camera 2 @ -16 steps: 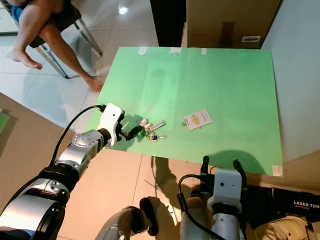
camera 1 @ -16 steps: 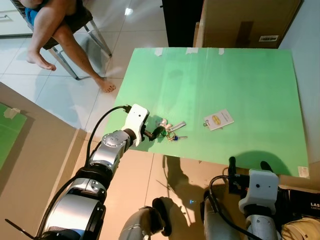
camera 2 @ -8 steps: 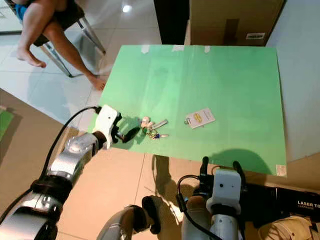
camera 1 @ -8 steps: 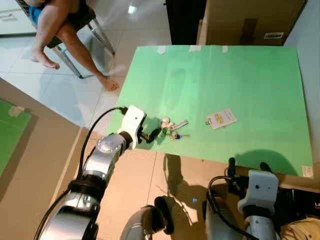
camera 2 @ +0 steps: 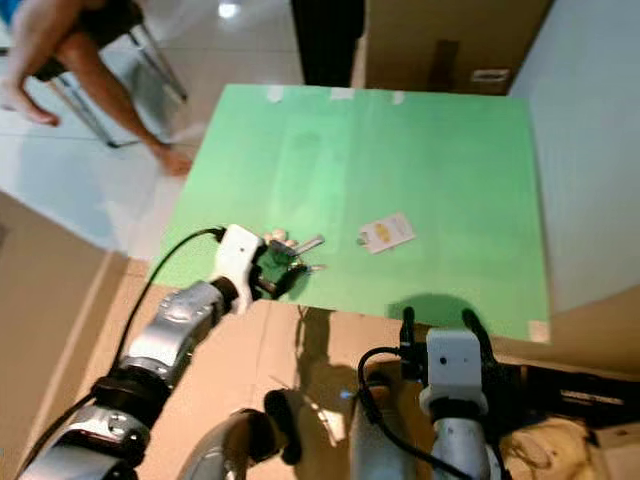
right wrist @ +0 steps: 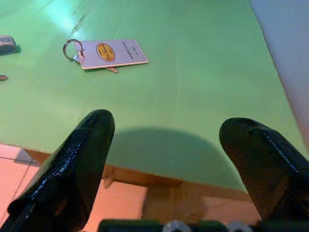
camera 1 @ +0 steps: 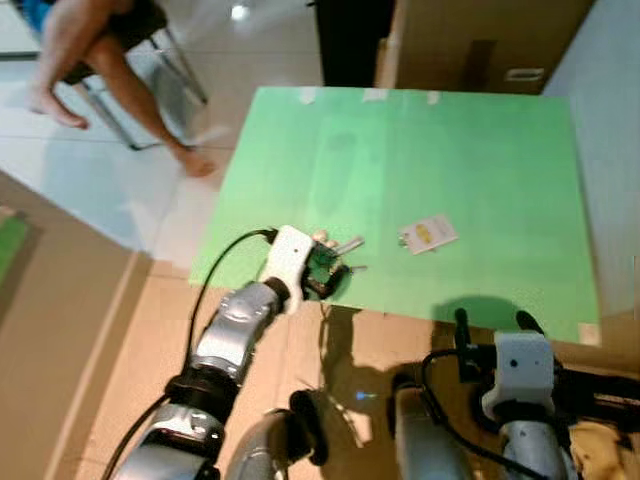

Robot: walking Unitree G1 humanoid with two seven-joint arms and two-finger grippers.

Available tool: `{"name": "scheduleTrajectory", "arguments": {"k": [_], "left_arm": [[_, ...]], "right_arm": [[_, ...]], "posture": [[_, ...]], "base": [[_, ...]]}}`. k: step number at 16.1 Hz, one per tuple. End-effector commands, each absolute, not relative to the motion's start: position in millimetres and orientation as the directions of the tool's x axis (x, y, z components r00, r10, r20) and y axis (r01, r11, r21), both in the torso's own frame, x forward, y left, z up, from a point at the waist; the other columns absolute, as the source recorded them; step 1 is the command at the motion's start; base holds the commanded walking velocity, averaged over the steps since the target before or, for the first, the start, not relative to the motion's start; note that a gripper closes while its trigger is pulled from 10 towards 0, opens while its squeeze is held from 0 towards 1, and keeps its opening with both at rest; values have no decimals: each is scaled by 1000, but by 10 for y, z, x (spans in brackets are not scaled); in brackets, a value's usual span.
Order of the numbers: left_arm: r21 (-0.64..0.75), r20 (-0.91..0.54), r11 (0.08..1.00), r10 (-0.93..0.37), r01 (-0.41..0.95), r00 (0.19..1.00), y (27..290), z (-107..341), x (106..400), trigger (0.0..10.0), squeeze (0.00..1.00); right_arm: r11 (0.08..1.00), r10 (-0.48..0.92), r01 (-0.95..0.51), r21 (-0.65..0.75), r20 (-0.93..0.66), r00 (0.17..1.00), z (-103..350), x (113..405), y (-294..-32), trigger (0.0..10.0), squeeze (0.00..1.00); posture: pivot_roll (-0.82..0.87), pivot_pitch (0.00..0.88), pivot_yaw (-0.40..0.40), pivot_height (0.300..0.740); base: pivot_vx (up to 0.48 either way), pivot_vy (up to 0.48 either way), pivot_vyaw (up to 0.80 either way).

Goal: Hang keys on a hook

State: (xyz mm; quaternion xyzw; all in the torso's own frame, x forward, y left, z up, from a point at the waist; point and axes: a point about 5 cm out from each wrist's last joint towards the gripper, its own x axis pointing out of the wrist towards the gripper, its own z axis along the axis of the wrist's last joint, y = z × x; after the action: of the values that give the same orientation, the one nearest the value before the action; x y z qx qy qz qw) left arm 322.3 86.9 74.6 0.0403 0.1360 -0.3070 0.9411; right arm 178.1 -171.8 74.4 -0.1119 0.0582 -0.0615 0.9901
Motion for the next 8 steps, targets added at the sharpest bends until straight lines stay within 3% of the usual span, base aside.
{"name": "scheduleTrajectory", "arguments": {"k": [1, 8], "left_arm": [[-23, -315, 821, -548, 571, 775, 913, 631, 3157, 10000, 0], [76, -299, 814, -533, 576, 792, 838, 552, 3099, 10000, 0]], "right_arm": [[969, -125, 94, -230, -124, 984, 731, 1748, -1712, 10000, 0], [969, -97, 63, -238, -134, 986, 741, 1795, -1742, 10000, 0]], "posture": [[-416, 271, 120, 740], [-402, 266, 99, 740]], "base": [[0, 0, 0], [0, 0, 0]]}}
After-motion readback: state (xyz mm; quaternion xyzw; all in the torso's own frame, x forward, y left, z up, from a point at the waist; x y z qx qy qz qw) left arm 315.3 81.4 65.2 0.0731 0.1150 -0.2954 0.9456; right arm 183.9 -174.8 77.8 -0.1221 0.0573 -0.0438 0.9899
